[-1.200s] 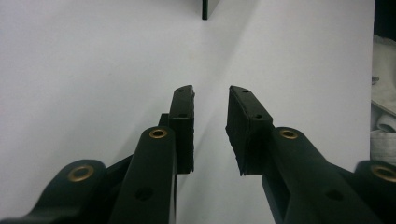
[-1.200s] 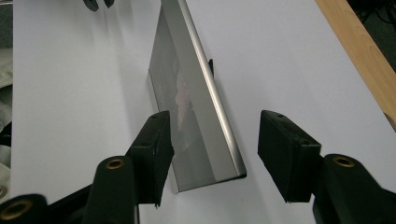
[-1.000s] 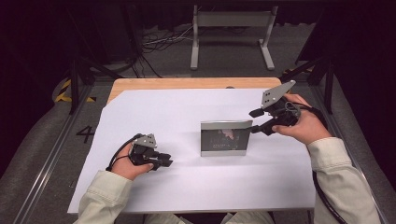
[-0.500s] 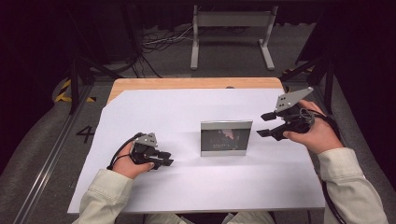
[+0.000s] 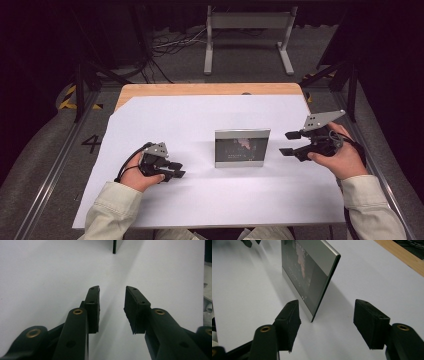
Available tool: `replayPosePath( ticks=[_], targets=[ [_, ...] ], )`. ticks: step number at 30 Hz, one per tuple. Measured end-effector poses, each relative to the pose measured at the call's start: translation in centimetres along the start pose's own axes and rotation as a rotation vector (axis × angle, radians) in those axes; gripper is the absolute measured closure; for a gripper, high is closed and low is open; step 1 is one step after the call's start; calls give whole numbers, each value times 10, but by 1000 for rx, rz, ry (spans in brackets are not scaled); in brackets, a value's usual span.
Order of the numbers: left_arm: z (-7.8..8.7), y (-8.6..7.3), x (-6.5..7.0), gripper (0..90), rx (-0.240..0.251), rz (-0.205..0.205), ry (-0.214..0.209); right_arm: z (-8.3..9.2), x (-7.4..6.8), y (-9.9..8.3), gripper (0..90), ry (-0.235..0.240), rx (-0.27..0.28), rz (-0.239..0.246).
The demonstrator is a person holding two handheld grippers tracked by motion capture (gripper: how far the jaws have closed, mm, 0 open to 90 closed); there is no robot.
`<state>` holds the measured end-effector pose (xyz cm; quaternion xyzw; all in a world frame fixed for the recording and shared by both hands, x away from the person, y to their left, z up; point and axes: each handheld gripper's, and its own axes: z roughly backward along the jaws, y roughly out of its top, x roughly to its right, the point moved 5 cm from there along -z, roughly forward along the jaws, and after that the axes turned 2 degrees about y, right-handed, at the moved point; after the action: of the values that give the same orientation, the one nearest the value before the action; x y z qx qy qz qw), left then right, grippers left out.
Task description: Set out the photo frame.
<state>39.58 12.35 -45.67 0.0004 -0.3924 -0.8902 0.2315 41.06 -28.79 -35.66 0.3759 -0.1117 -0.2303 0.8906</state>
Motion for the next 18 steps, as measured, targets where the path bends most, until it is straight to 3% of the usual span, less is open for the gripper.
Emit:
replayPosePath(
  ticks=[12,18],
  targets=[
    [0,0,0,645,4,3,6,-12,-4,-23,384,-35,47,-62],
    [1,0,-2,633,18,1,19,-21,-6,-39,381,-49,46,-90]
  ],
)
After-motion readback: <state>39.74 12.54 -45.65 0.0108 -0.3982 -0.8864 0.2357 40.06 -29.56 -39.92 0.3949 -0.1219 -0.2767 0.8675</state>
